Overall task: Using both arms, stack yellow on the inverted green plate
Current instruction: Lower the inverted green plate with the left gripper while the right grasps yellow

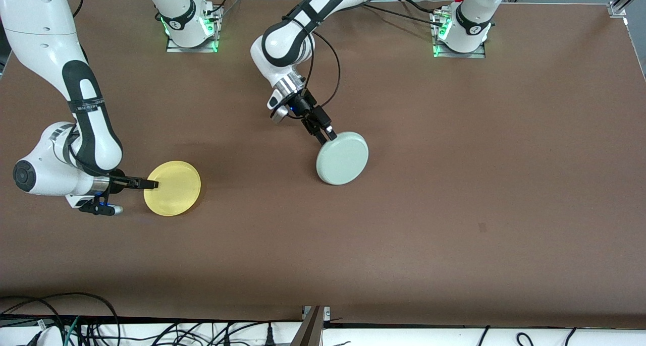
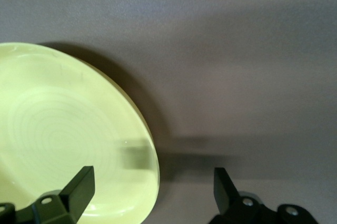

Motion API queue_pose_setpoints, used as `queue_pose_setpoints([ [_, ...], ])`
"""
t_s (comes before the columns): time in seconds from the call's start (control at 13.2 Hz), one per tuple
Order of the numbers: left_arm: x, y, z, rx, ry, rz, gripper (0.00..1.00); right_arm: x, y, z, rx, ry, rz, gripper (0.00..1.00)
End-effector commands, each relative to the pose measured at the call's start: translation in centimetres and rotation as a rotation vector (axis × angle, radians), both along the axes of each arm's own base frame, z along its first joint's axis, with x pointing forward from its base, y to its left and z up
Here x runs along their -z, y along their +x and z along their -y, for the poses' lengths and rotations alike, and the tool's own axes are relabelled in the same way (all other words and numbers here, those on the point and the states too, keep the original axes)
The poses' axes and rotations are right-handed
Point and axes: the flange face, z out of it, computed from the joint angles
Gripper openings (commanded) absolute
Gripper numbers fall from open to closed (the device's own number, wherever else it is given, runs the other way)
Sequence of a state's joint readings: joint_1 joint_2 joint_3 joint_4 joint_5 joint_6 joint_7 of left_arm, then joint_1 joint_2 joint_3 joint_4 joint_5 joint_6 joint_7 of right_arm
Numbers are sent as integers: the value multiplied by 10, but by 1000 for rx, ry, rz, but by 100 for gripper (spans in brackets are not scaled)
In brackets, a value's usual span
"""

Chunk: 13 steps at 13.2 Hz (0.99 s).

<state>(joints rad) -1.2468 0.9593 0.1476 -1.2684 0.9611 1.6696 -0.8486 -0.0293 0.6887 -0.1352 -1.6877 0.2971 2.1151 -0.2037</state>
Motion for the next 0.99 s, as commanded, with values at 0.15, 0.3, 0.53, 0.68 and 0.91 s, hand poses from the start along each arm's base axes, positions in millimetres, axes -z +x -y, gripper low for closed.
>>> queue_pose_setpoints([
  [0.15,1,-38,38,-68,-350,86,100,-4,-8,2,-14,27,14,27],
  [0.3,-24,-21,54,-190,-607,73,100,-3,-9,3,-14,28,11,12],
  [0.53,-85,41,55,-385,-907,-8,100,-1,-10,8,-29,44,16,1],
  [0.68,-125,112,23,-602,-1110,-98,100,-2,-10,12,-47,81,33,0],
  [0.91,-175,196,-43,-861,-1346,-150,100,-21,2,3,-73,87,70,0],
])
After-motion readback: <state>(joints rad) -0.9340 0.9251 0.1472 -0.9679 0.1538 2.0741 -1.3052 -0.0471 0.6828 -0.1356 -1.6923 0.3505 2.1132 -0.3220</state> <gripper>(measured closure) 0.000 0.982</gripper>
